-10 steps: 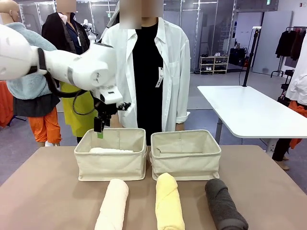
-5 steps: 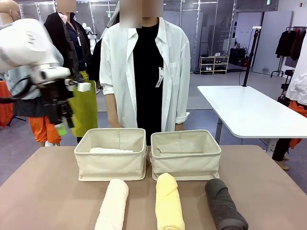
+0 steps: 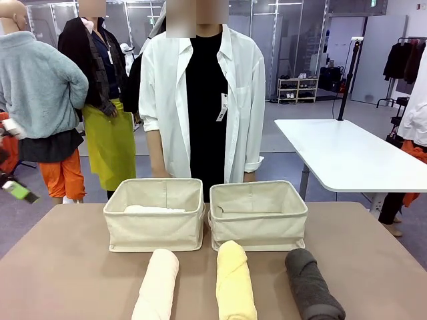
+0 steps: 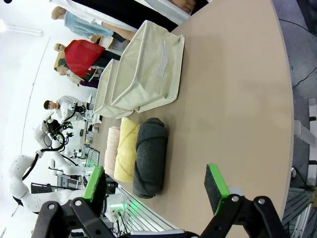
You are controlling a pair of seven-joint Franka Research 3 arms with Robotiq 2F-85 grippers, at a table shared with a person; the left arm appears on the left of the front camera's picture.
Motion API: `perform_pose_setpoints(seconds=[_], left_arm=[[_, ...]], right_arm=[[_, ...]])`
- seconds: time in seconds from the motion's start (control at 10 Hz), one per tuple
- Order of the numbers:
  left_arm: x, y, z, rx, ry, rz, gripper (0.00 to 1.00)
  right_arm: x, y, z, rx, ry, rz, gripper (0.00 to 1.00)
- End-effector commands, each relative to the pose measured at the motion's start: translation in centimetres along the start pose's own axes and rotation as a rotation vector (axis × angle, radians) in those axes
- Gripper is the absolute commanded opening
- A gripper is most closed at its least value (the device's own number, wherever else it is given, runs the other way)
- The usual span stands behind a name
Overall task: Divide the towels into two baskets.
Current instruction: Pick up one hotel-folded towel from the bottom of the table and place it in the Fabric basket indicated by the person.
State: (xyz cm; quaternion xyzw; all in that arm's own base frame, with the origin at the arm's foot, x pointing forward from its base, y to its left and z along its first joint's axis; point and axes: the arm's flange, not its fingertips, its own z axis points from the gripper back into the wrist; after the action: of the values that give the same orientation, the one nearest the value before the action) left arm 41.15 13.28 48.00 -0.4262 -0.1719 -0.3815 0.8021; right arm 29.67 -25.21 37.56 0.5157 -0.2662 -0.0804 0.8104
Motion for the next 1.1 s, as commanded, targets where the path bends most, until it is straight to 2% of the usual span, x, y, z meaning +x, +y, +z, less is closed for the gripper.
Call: perform_pose_setpoints(seconds=[0.0,0.3,0.5,0.7,0.8,1.0], left_arm=[[-5.4,2.0,1.0,-0.095,-0.204,0.088,1.0],[-14.4,4.4,3.5,-0.084,-0.43,0.285,1.0],[-16.3,5.3,5.2,-0.071,-0.499,0.325,1.0],[-14.9,7.1,5.2,-0.096,-0.453,0.346,1.0],[-17.5,5.4,4.6,-0.054,-0.467,0.348,1.0],[-17.5,5.4,4.6,-0.054,-0.467,0.348,1.0]], right_arm=[[0.0,0.2,0.1,0.004,-0.001,0.007,1.0],[0.0,0.2,0.1,0.004,-0.001,0.007,1.0],[0.0,0.2,0.1,0.004,-0.001,0.007,1.0],[0.0,0.2,0.1,0.004,-0.001,0.007,1.0],[0.0,0.2,0.1,0.004,-0.001,0.007,1.0],[0.0,0.2,0.1,0.004,-0.001,0.007,1.0]])
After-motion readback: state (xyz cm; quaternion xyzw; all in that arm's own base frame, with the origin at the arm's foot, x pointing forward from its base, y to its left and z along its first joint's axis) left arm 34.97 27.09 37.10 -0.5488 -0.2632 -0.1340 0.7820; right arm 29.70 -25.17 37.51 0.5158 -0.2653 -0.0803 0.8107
